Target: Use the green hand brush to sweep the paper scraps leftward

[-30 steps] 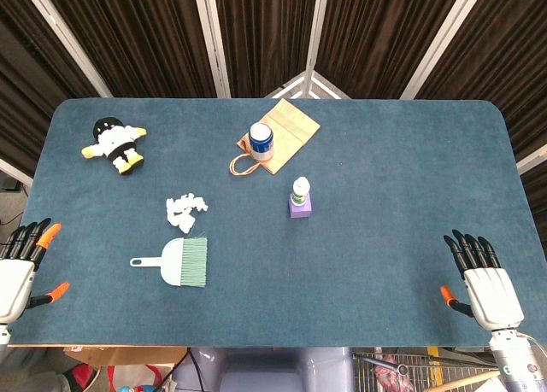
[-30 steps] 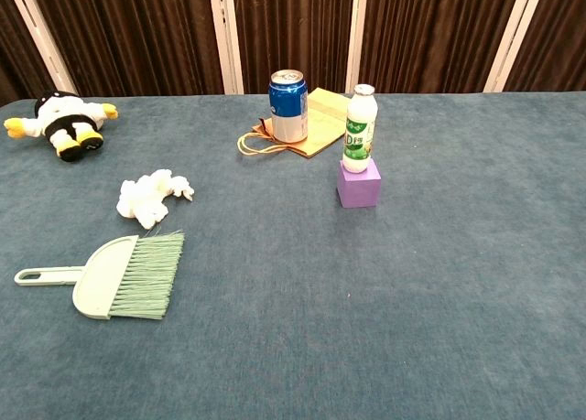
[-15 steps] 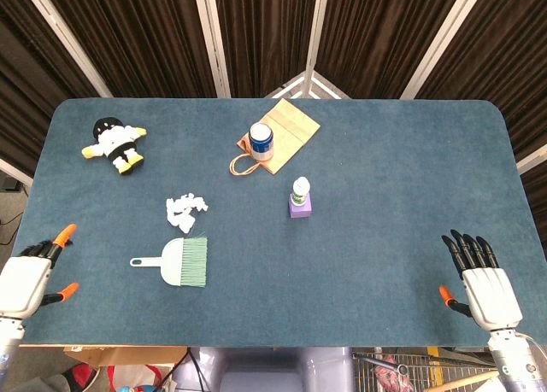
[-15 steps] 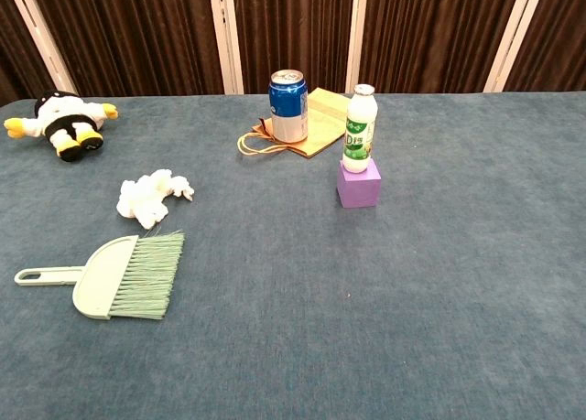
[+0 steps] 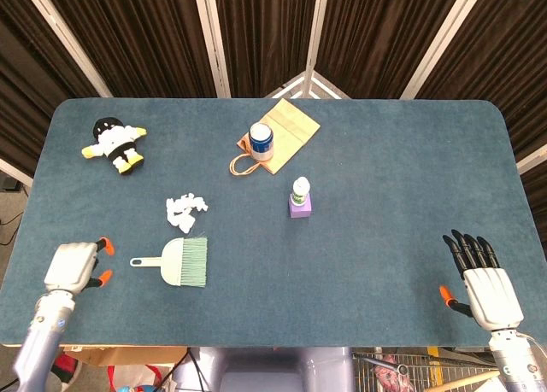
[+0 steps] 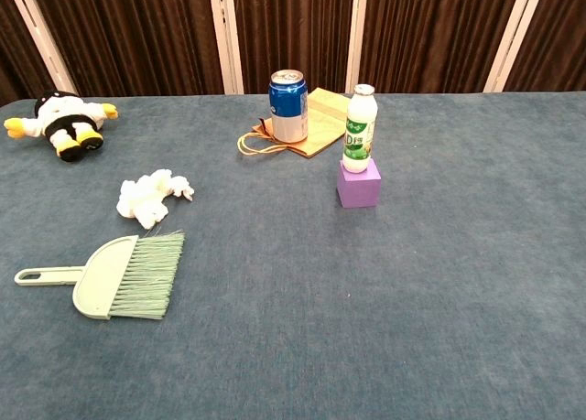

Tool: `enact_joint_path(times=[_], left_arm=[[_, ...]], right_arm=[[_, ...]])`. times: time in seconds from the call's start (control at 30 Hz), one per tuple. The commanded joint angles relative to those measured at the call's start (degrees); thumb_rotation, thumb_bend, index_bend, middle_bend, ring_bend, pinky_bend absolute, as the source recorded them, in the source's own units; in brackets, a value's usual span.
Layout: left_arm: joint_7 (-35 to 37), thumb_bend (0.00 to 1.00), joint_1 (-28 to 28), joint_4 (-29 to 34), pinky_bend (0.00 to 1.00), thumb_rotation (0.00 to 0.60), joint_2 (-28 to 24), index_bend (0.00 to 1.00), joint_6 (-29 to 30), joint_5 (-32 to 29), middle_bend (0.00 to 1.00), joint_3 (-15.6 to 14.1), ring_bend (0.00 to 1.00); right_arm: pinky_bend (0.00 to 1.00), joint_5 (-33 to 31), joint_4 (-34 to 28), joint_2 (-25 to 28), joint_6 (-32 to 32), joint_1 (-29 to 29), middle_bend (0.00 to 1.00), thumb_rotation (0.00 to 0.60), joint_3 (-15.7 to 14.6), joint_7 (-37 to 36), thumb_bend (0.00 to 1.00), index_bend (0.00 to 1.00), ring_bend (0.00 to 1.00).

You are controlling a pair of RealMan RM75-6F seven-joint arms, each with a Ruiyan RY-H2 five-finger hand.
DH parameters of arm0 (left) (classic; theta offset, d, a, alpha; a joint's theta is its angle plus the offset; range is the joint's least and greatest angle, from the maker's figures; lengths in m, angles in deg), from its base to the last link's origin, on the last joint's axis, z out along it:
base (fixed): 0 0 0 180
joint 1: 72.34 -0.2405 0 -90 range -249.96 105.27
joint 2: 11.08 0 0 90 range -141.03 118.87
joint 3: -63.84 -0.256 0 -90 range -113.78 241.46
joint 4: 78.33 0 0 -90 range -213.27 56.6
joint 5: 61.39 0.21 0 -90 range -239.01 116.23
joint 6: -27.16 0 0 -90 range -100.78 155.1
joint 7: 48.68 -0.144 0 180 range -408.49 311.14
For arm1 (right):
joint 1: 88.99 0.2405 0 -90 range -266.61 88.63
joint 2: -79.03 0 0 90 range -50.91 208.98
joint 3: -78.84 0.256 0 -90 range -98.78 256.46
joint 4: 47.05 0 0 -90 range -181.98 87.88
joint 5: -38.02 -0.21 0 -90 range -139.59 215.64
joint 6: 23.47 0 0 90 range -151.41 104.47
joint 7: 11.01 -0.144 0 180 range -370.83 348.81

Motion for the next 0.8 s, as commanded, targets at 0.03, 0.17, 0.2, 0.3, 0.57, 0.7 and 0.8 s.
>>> enact_joint_path(times=[0.03, 0.17, 0.2, 0.3, 0.57, 0.7, 0.8], left_arm=[[-4.7, 0.37, 2.86, 0.53, 1.0, 0.6, 3.68, 0.42, -2.37, -5.5, 1.0, 1.29, 1.0], [-7.6, 0.37, 4.34, -0.57, 1.0, 0.6, 6.36, 0.41, -2.56, -7.99, 1.0, 1.09, 1.0], [-7.98, 0.37, 4.61, -0.78, 1.0, 0.6, 6.98, 0.41, -2.49, -8.29, 1.0, 1.07, 1.0], [-9.17, 0.37, 5.49, -1.59, 1.0, 0.6, 8.87, 0.41, -2.07, -9.32, 1.0, 1.17, 1.0], [-11.31, 0.4, 7.45, -3.98, 1.0, 0.6, 12.27, 0.42, -1.49, -11.6, 1.0, 1.34, 1.0], [-11.7, 0.42, 8.11, -5.21, 1.0, 0.6, 13.61, 0.43, -1.51, -12.65, 1.0, 1.15, 1.0], [-11.77, 0.46, 8.45, -6.0, 1.0, 0.6, 14.41, 0.44, -1.61, -13.24, 1.0, 0.9, 1.0]], right_arm=[[0.01, 0.01, -0.09, 0.03, 0.01, 0.0, 0.0, 0.6, -0.01, -0.03, 0.32, 0.0, 0.0], [0.01, -0.06, -0.17, 0.07, 0.09, 0.04, 0.0, 0.6, 0.02, -0.12, 0.32, 0.0, 0.0], [0.01, -0.09, -0.17, 0.08, 0.12, 0.04, 0.0, 0.6, 0.02, -0.16, 0.32, 0.0, 0.0], [0.01, -0.16, -0.22, 0.1, 0.23, 0.07, 0.0, 0.6, 0.02, -0.3, 0.32, 0.0, 0.0], [0.01, -0.14, -0.24, 0.14, 0.15, 0.04, 0.0, 0.6, 0.03, -0.51, 0.32, 0.0, 0.0], [0.01, -0.21, -0.29, 0.11, 0.31, 0.1, 0.0, 0.6, 0.03, -0.47, 0.32, 0.0, 0.0], [0.01, -0.29, -0.32, 0.13, 0.33, 0.1, 0.0, 0.6, 0.06, -0.45, 0.32, 0.0, 0.0]])
